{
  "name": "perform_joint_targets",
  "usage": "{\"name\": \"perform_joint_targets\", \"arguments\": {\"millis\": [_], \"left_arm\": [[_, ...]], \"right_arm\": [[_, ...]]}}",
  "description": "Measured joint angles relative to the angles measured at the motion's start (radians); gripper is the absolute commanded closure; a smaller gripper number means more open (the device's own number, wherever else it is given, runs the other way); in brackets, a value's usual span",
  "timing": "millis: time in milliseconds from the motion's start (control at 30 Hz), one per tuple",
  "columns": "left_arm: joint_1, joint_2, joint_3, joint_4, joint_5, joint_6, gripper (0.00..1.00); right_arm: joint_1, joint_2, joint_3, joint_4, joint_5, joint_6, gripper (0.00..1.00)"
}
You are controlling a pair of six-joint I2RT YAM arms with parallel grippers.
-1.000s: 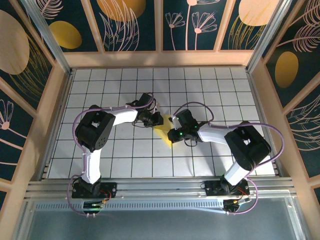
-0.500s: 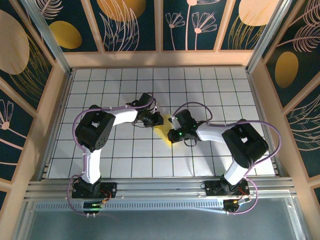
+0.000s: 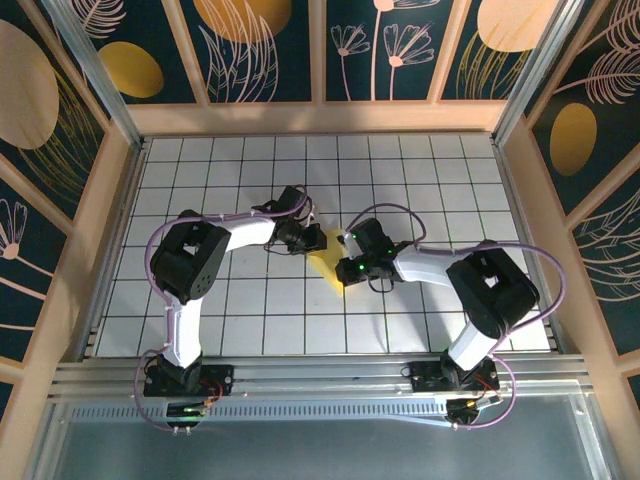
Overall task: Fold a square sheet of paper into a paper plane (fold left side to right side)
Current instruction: Third fold the triangle at the center of the table.
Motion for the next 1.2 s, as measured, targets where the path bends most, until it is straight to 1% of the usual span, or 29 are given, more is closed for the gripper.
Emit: {"name": "perform_joint_targets", "arguments": {"millis": [600, 1200], "left_arm": [[0.0, 0.0, 0.0, 0.0, 0.0, 0.0, 0.85], [0.0, 0.0, 0.0, 0.0, 0.0, 0.0, 0.85]], "right_arm": [[0.0, -0.003, 0.0, -0.008, 0.026, 0.001, 1.0], [0.0, 0.013, 0.014, -0.008, 0.027, 0.0, 1.0]]}}
